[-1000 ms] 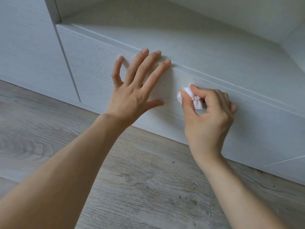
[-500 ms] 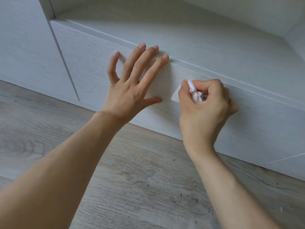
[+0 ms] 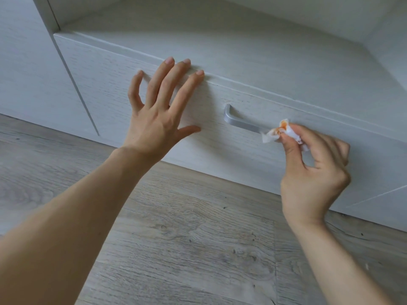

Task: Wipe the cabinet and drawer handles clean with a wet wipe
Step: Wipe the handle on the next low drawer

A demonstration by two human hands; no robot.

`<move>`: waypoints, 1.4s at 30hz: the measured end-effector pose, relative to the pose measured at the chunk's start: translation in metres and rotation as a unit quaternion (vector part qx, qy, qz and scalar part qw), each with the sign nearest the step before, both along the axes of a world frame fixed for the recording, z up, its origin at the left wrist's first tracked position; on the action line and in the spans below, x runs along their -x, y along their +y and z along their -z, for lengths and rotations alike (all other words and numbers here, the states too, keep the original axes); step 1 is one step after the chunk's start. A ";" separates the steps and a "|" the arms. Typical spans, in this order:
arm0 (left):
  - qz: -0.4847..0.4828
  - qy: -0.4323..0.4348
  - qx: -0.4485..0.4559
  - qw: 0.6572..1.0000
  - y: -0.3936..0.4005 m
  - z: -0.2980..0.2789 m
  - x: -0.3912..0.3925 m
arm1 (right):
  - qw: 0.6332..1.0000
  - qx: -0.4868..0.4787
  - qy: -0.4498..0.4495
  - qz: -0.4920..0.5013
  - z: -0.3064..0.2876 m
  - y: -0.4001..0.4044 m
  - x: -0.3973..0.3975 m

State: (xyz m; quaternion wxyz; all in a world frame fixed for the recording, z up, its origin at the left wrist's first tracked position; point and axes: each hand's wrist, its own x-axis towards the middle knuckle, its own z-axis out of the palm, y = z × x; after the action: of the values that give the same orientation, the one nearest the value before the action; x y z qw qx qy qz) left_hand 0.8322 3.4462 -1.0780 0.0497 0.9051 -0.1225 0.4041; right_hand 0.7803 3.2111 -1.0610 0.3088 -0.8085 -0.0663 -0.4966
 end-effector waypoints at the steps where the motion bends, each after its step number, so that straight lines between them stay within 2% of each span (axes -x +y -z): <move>1: 0.001 0.004 0.000 1.000 0.000 -0.001 0.000 | 0.999 -0.037 0.007 0.002 0.000 -0.004 0.001; 4: -0.001 0.008 0.004 1.000 -0.002 -0.001 0.001 | 0.988 -0.150 0.049 -0.008 -0.002 -0.015 0.002; 6: -0.001 0.007 0.009 1.000 -0.003 -0.001 0.001 | 0.982 -0.173 0.074 -0.026 -0.006 -0.016 0.001; 11: -0.002 0.011 0.015 1.000 -0.003 0.001 0.001 | 0.973 -0.187 0.117 -0.070 -0.013 -0.002 0.000; 18: 0.003 0.020 0.023 1.000 -0.003 0.001 0.000 | 0.964 -0.233 0.112 -0.070 -0.015 0.016 0.002; 28: 0.005 0.019 0.024 1.000 -0.004 0.001 0.001 | 0.969 -0.232 0.080 -0.035 -0.014 0.024 0.004; 30: 0.007 0.018 0.026 0.999 -0.004 0.001 0.000 | 0.974 -0.211 0.076 -0.044 -0.015 0.022 0.006; 35: 0.003 0.010 0.024 1.000 -0.002 0.002 0.000 | 0.992 -0.023 0.036 -0.119 -0.013 0.051 0.007; 42: -0.007 0.009 0.007 1.000 -0.002 0.000 0.002 | 0.991 0.118 -0.023 -0.058 -0.010 0.055 -0.011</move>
State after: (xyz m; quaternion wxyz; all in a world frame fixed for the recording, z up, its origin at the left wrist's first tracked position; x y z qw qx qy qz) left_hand 0.8303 3.4439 -1.0780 0.0549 0.9091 -0.1130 0.3971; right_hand 0.7908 3.2658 -1.0515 0.2383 -0.8221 -0.1785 -0.4853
